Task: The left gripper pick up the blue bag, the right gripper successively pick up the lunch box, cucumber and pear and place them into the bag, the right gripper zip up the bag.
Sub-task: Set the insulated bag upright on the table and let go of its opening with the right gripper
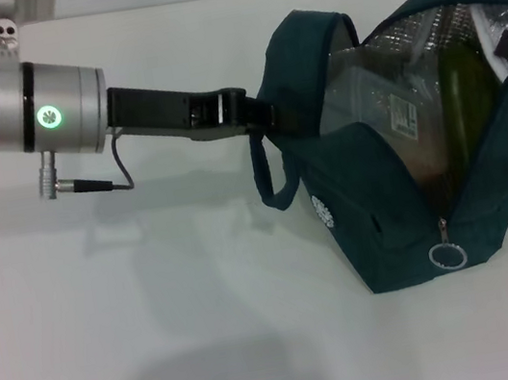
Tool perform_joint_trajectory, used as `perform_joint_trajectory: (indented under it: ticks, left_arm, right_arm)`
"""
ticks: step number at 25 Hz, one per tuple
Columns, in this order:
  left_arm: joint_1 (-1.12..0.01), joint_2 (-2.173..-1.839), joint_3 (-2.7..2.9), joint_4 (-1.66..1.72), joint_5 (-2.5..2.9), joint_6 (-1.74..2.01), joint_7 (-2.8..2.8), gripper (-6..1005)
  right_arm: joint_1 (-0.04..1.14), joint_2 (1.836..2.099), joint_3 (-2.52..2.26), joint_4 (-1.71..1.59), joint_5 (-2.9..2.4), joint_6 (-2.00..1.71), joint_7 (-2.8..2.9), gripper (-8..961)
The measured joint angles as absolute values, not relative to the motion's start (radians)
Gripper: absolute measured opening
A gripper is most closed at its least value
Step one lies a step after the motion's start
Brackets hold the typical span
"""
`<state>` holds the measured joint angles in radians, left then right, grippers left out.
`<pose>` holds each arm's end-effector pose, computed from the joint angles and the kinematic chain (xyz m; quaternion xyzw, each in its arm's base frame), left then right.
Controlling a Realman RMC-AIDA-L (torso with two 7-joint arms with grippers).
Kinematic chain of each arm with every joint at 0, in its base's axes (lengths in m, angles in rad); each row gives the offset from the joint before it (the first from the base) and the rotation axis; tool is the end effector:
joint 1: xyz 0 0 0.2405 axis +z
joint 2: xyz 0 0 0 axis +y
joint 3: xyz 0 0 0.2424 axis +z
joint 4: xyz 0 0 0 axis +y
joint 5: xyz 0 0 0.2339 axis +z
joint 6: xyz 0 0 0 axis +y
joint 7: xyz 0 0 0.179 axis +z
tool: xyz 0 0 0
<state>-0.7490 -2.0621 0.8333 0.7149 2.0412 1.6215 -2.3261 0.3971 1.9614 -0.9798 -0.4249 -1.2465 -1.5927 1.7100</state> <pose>-0.1633 0.3853 -0.0319 0.8481 0.4934 0.1864 0.0509 0.2609 0.3441 0.0227 -0.7616 0.4273 0.4776 0.0966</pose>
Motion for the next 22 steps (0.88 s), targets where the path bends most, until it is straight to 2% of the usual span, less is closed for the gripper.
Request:
perform_joint_trajectory:
  ticks: [20,22]
  left_arm:
    - [-0.734,-2.072,0.835,0.707,1.979,1.667,-2.313,38]
    - [-0.732,-2.072,0.833,0.707,1.974,1.667,-2.313,38]
  right_arm:
    - [0.397,1.963,-0.98,-0.436,-1.25,-1.651,1.703,32]
    - [0.398,1.963,-0.977,-0.436,-1.25,-1.665,1.698,111]
